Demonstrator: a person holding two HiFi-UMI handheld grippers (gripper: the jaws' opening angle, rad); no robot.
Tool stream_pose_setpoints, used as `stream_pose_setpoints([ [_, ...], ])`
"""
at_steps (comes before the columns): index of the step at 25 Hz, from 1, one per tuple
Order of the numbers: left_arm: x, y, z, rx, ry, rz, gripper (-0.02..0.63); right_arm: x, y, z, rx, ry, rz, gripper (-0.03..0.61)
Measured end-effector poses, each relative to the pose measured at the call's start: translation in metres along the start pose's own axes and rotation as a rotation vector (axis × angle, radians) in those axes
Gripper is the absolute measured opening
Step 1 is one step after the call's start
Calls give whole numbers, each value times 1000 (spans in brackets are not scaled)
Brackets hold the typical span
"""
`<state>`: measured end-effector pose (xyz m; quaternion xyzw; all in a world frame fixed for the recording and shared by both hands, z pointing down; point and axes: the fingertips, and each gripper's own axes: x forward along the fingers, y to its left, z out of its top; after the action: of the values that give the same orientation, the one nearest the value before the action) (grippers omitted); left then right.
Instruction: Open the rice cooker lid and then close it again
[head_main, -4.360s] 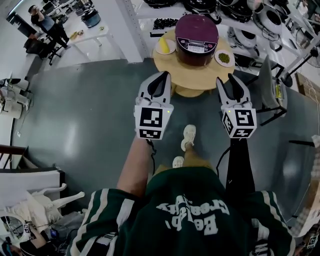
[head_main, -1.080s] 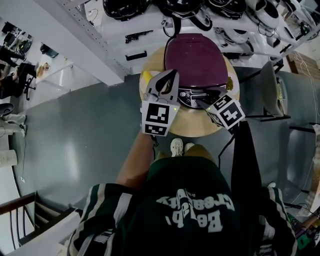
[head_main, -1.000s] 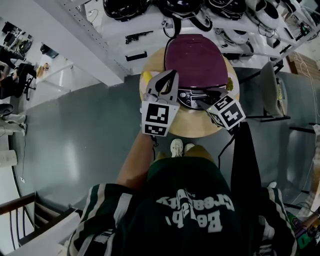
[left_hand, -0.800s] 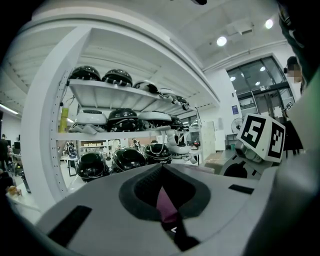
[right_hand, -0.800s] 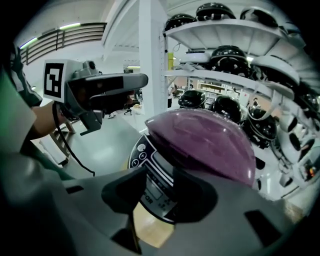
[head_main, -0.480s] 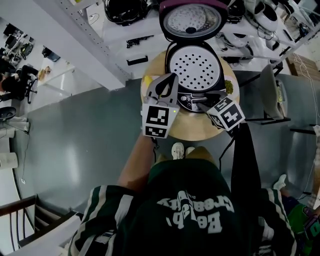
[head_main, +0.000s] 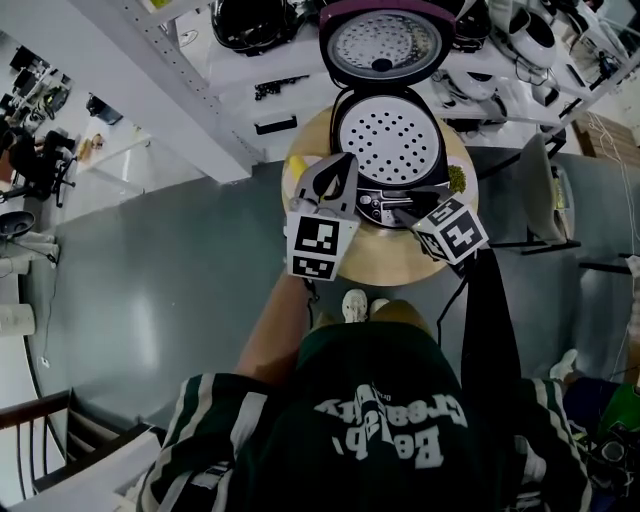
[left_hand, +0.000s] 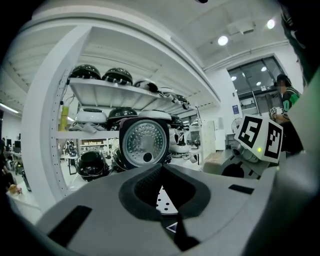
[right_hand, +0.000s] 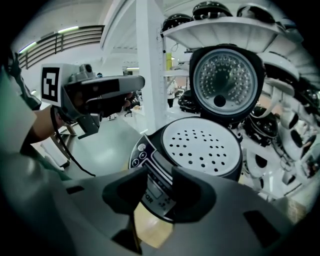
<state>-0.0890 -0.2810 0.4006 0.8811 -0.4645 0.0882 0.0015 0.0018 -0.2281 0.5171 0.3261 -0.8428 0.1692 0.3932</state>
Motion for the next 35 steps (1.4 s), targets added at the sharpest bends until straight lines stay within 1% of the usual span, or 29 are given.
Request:
stream_pose_setpoints([
  [4, 1, 2, 0, -2, 6, 6, 1, 2, 1, 1, 12, -7, 3, 153],
  [7, 3, 6, 1, -3, 7, 26, 2, 2, -3, 3, 34, -38, -7, 150],
  [11, 2, 11, 1, 54, 36, 70, 2, -4, -4, 7, 45, -79, 9, 140],
  [13, 3, 14, 5, 57, 31, 79, 2, -10, -10, 16, 47, -129, -3, 143],
  [16, 10, 26, 19, 64, 14, 104, 2, -28, -30, 47, 65, -270, -33, 143],
  [19, 23, 36, 36, 91, 11, 125, 2, -49, -56, 82, 30, -370, -59, 127],
  [22, 42, 46, 57, 86, -2, 143, 2, -72, -91, 121, 1, -476, -115, 118],
  [25, 61, 55, 83, 82, -31, 159, 2, -98, -126, 162, 20, -605, -146, 126],
  [27, 75, 62, 101, 77, -48, 166, 2, -115, -150, 187, 21, -671, -181, 130],
  [31, 105, 82, 130, 71, -47, 189, 2, -138, -195, 227, 24, -747, -249, 133],
  [33, 118, 93, 140, 68, -49, 207, 2, -142, -212, 241, 34, -771, -265, 137],
  [35, 128, 104, 148, 46, -53, 221, 2, -142, -225, 253, 30, -777, -268, 142],
])
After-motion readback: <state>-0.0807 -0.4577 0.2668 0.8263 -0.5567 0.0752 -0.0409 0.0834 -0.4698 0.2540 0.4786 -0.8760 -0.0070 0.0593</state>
